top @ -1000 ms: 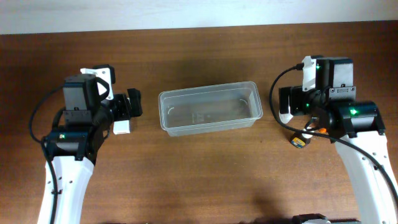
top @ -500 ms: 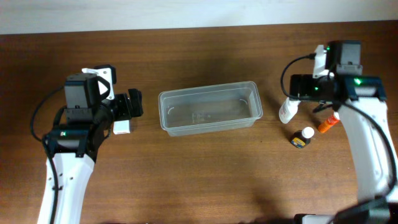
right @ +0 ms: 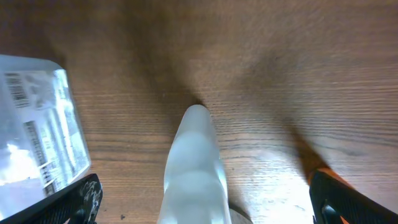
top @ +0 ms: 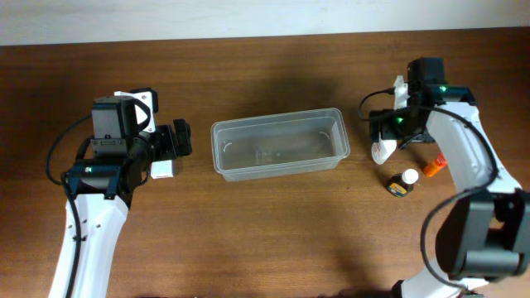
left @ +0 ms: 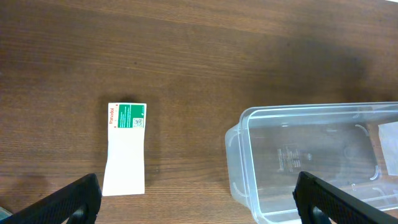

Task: Pack container
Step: 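Move right gripper to the white dropper bottle and grasp it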

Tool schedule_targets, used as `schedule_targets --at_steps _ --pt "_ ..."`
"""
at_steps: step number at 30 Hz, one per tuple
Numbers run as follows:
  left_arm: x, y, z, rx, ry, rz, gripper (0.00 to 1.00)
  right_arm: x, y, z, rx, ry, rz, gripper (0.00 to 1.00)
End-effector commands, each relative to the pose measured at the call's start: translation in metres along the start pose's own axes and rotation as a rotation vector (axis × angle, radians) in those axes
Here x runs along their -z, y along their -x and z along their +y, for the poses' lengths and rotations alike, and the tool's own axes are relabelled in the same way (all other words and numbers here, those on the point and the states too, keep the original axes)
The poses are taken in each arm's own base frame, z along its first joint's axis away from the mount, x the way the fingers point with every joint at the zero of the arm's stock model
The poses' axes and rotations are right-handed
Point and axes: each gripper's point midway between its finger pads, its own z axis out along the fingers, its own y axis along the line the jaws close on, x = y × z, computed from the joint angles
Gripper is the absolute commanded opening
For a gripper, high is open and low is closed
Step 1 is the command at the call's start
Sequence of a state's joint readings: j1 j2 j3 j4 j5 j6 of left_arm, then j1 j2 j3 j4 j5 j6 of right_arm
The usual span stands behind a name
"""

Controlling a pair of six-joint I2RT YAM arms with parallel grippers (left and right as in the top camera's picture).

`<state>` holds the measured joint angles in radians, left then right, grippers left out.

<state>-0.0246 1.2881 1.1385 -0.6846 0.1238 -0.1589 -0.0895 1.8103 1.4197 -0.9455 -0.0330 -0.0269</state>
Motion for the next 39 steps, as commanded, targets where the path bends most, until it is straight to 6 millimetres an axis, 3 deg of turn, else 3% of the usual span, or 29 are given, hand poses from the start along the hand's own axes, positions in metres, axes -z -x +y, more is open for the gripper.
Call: schedule_targets --at_steps 1,4,13,24,28,39 --pt "0.0025 0.0084 0.002 0.011 0.009 -0.019 1.0 -0.0068 0.0043 0.0021 -0.004 0.02 0.007 0.98" --pt "0.0025 0.0085 0.0023 0.011 0.011 -0.02 1.0 -0.0072 0.0076 0.002 -0.004 0.019 -0.006 1.0" --pt "0.0025 0.0087 0.0033 0.011 0.017 -0.021 1.0 -0.0073 0.0072 0.002 -0.004 0.019 -0.004 0.67" --pt "0.0026 0.0088 0.0034 0.011 0.017 -0.021 1.0 -0.0073 0.0073 0.0019 -0.004 0.019 -0.004 0.49" --pt "0.0026 0.0089 0.0039 0.011 0.02 -0.022 1.0 -0.0072 0.0073 0.0019 -0.004 0.019 -0.005 0.35" --pt "0.0026 0.009 0.0038 0.011 0.02 -0.022 1.0 -0.0072 0.0073 0.0019 -0.004 0.019 -0.005 0.28"
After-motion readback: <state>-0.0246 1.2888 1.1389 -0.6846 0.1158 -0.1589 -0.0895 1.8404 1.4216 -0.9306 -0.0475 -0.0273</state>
